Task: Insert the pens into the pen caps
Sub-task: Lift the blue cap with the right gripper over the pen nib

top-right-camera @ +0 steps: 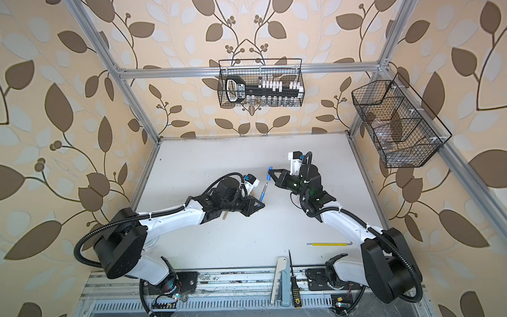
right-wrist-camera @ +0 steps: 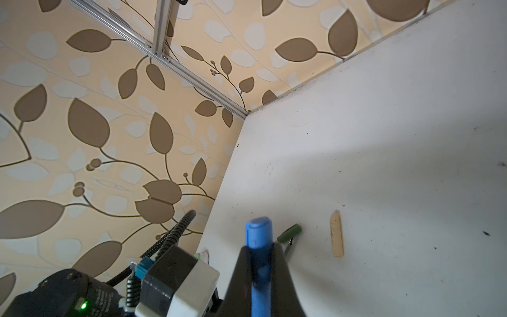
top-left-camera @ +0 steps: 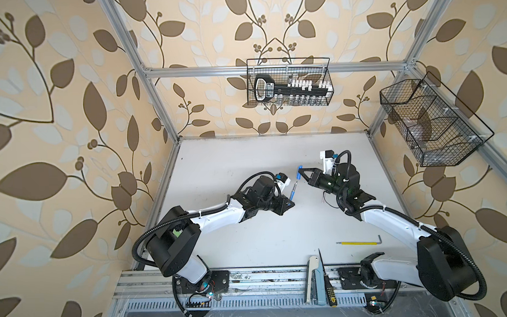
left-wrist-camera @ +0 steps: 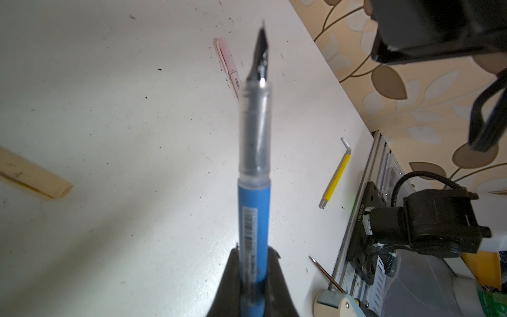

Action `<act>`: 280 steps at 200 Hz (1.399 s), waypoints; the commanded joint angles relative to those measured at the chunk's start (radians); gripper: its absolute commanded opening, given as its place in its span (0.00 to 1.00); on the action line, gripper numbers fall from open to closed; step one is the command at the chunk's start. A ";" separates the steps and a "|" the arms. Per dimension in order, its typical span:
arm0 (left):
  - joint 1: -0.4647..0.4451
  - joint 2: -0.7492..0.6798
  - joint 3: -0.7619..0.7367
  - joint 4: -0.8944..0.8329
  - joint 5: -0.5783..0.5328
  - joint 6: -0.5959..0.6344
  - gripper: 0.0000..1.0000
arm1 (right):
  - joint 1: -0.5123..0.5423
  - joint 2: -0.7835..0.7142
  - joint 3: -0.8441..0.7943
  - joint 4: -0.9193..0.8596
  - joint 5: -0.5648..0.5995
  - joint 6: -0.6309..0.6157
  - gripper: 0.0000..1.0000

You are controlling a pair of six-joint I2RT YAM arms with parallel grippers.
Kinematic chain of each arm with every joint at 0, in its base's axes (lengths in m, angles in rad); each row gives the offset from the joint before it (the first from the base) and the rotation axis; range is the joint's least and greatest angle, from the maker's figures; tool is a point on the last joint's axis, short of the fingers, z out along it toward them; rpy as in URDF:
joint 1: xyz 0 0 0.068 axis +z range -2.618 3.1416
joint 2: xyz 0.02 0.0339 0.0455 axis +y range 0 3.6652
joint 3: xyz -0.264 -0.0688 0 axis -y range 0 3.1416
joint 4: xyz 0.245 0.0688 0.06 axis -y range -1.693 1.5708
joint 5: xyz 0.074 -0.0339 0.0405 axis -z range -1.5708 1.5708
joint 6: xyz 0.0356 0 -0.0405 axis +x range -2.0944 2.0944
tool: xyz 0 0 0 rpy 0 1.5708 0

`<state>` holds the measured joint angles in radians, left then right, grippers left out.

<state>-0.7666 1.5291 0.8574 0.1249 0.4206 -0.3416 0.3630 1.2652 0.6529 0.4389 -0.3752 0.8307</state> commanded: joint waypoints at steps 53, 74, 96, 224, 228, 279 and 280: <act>-0.007 -0.049 0.034 0.047 0.027 0.011 0.00 | 0.016 -0.031 -0.051 0.038 0.001 0.028 0.08; -0.007 -0.046 0.037 0.050 0.030 0.007 0.00 | 0.020 -0.035 -0.071 0.053 0.002 0.040 0.08; -0.007 -0.040 0.046 0.052 0.033 0.004 0.00 | 0.031 -0.040 -0.090 0.082 0.006 0.058 0.08; -0.007 -0.039 0.051 0.044 0.040 0.008 0.00 | 0.017 -0.066 -0.089 0.112 0.047 0.062 0.07; -0.007 -0.040 0.051 0.042 0.040 0.008 0.00 | 0.015 -0.068 -0.085 0.110 0.048 0.060 0.07; -0.007 -0.050 0.045 0.035 0.045 0.010 0.00 | 0.000 -0.052 -0.033 0.096 0.033 0.041 0.07; -0.007 -0.050 0.045 0.035 0.045 0.010 0.00 | 0.000 -0.051 -0.032 0.097 0.033 0.042 0.07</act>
<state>-0.7666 1.5272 0.8688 0.1349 0.4389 -0.3431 0.3645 1.2167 0.5766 0.5182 -0.3473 0.8768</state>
